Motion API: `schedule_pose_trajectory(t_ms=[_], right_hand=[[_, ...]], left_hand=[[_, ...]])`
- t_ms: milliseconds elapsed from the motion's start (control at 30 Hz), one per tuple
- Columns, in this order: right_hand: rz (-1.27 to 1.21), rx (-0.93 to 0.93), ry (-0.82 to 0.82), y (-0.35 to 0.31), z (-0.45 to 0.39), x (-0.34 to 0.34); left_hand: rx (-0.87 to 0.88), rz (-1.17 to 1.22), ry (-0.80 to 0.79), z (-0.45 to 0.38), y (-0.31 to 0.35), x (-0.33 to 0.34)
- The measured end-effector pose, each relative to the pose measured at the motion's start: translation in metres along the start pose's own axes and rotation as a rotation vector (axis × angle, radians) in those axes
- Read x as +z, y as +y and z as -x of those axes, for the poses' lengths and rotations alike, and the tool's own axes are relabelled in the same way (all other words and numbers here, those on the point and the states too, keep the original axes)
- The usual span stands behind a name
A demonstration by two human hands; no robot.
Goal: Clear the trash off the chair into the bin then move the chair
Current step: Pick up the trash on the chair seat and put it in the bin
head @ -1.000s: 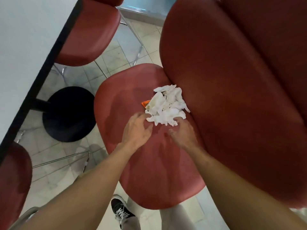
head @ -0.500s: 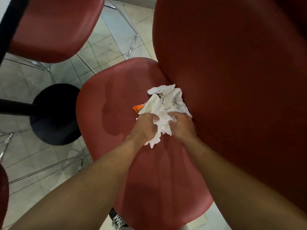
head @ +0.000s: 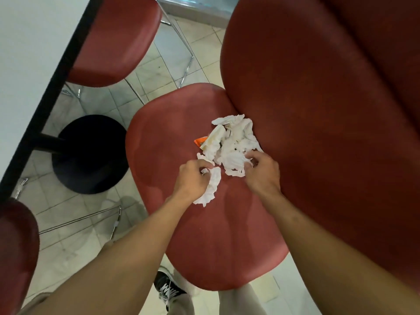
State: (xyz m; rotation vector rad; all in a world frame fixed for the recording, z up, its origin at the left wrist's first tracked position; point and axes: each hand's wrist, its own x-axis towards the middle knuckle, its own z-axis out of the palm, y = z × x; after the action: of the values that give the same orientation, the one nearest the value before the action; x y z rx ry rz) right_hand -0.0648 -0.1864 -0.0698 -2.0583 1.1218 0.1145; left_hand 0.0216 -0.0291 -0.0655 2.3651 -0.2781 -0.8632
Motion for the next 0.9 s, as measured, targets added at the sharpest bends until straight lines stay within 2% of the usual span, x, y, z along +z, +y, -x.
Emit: schedule_pose_trajectory(t_ms=[400, 533, 667, 900], right_hand=[[-0.050, -0.068, -0.050, -0.066, 0.138, 0.007], [-0.079, -0.118, -0.060, -0.084, 0.193, 0.022], [-0.054, -0.157, -0.094, -0.095, 0.239, 0.040], [-0.004, -0.277, -0.166, -0.115, 0.324, 0.098]], left_hand=[[0.039, 0.130, 0.156, 0.130, -0.032, -0.070], [0.016, 0.200, 0.199, 0.178, -0.064, -0.095], [-0.019, 0.245, 0.312, 0.227, -0.096, -0.118], [-0.133, 0.422, 0.470, 0.322, -0.188, -0.157]])
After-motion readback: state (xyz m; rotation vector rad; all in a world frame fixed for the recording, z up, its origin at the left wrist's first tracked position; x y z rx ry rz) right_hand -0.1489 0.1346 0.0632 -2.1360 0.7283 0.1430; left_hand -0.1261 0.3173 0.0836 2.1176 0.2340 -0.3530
